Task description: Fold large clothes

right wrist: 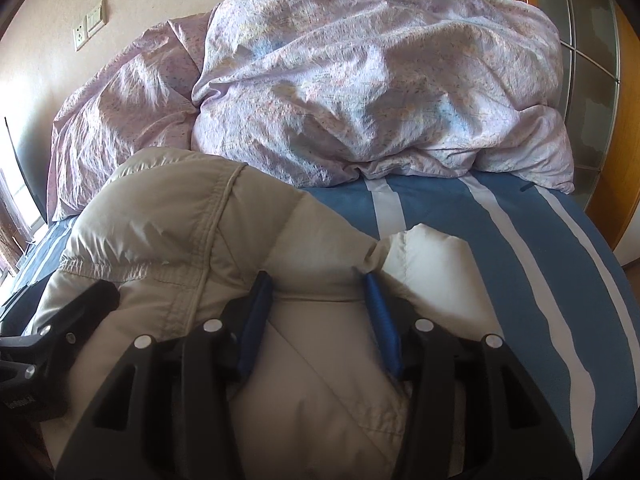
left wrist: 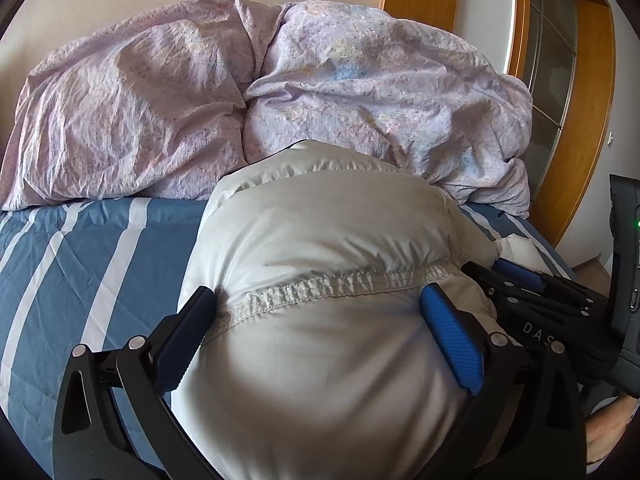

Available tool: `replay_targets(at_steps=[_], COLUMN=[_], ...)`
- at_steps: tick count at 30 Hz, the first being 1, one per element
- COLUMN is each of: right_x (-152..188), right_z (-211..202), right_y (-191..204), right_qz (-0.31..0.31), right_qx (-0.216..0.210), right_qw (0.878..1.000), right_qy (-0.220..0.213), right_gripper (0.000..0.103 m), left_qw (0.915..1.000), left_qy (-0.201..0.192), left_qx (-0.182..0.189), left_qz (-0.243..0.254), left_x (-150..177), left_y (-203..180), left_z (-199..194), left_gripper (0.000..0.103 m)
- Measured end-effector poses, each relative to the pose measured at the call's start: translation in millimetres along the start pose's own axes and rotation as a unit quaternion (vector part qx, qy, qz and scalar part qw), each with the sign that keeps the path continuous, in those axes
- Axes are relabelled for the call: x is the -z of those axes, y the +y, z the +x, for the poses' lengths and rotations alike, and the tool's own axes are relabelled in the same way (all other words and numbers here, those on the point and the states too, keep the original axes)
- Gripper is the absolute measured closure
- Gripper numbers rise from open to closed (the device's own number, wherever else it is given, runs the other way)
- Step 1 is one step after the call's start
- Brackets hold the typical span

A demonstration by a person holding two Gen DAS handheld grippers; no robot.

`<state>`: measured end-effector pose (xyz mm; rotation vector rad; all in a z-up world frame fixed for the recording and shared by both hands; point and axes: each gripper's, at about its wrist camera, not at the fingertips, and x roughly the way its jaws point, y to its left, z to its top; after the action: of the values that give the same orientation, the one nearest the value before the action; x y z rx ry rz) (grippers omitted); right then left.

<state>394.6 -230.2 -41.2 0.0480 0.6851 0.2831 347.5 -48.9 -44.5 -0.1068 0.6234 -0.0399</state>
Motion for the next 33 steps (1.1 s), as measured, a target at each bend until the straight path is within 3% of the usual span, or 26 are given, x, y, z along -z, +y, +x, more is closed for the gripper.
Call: replay_targets(at_steps=[4,7,13,17,23,33], right_x=[-1,-3,-6,-5,1,9], right_z=[1,-13,-46,-36,-22,-10], right_y=[0,6,-8,-4,-12,-14], right_qz=[0.000,-0.007,0.017,-0.008,0.009,0.011], right_qx=[0.005,0.034,0.016,0.033,0.020,0.014], right_qw=[1.000,0.999,0.999,0.999,1.000,1.000], right_qy=[0.004,0.005,-0.023,-0.015,-0.009,0.000], right_gripper=[0.052,0.048,0.047,0.046,0.046,0.045], left_qw=[0.9999,0.9999,0.9998,0.9990,0.9998,0.9996], left_qy=[0.004,0.012,0.003,0.014,0.022,0.022], left_qx=[-0.009,-0.004,-0.014,-0.024,-0.002,-0.015], left_qz=[0.005,0.006,0.012,0.035,0.002,0.007], left_x=[-3,-5,-23,-24,-14,-3], left_y=[-3,0,9,0,6,3], left_z=[-2,-14,-32,-20,-8,2], left_gripper=[0.001,0.001,0.001,0.001,0.001,0.001])
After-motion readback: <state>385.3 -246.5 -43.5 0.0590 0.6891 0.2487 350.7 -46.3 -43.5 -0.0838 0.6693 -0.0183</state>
